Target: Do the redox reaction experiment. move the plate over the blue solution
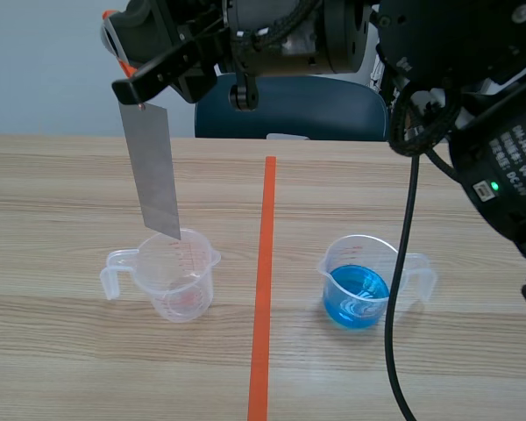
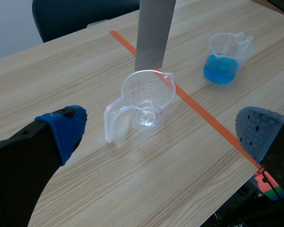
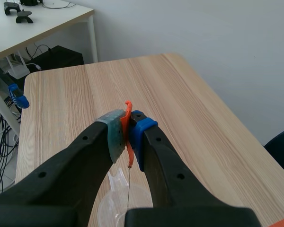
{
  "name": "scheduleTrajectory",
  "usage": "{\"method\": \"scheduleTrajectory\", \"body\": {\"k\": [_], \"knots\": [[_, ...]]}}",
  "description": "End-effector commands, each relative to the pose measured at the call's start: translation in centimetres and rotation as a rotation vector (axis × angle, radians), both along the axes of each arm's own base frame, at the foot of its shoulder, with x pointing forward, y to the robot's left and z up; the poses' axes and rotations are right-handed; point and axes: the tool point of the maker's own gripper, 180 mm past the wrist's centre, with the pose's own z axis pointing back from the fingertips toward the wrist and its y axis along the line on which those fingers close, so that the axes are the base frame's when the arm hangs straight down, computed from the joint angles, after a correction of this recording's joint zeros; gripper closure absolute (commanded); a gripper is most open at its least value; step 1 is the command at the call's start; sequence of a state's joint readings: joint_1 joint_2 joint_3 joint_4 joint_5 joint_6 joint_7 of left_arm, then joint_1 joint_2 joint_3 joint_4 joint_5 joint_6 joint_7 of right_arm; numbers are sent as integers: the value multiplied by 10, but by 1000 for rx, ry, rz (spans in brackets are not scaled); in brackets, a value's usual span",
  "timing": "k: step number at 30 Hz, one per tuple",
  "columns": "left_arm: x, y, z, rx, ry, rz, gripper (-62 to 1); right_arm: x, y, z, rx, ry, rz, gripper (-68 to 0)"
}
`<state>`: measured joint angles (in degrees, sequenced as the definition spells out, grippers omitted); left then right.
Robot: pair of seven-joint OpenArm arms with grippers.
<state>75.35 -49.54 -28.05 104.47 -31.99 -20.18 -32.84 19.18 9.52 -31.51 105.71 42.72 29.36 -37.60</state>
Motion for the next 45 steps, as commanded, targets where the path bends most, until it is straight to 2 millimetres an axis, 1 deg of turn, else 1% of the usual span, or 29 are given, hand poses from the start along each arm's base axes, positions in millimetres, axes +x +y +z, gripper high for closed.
{"method": "scheduleTrajectory", "body": {"k": [1, 11, 17, 25, 31, 41, 44, 45], "knots": [[0, -3, 5, -24, -11, 2, -623, -1, 1, 14, 30, -30, 9, -2], [0, -3, 5, -25, -12, 2, -623, -1, 1, 14, 30, -30, 10, -2], [1, -3, 9, -38, -28, 2, -623, -1, 1, 13, 30, -24, 13, -2], [1, -3, 9, -40, -31, 2, -623, -2, -5, 7, 15, -10, 17, -2], [1, -4, 12, -50, -43, 3, -623, 0, -15, 3, 2, 1, 15, -2], [1, -5, 15, -65, -55, 1, -623, 5, -41, 6, 3, -3, 13, -2], [2, -6, 18, -76, -70, -8, -623, 8, -50, 7, -1, -10, 3, -2], [2, -7, 20, -84, -75, -10, -613, 9, -53, 7, -3, -11, -2, -2]]}}
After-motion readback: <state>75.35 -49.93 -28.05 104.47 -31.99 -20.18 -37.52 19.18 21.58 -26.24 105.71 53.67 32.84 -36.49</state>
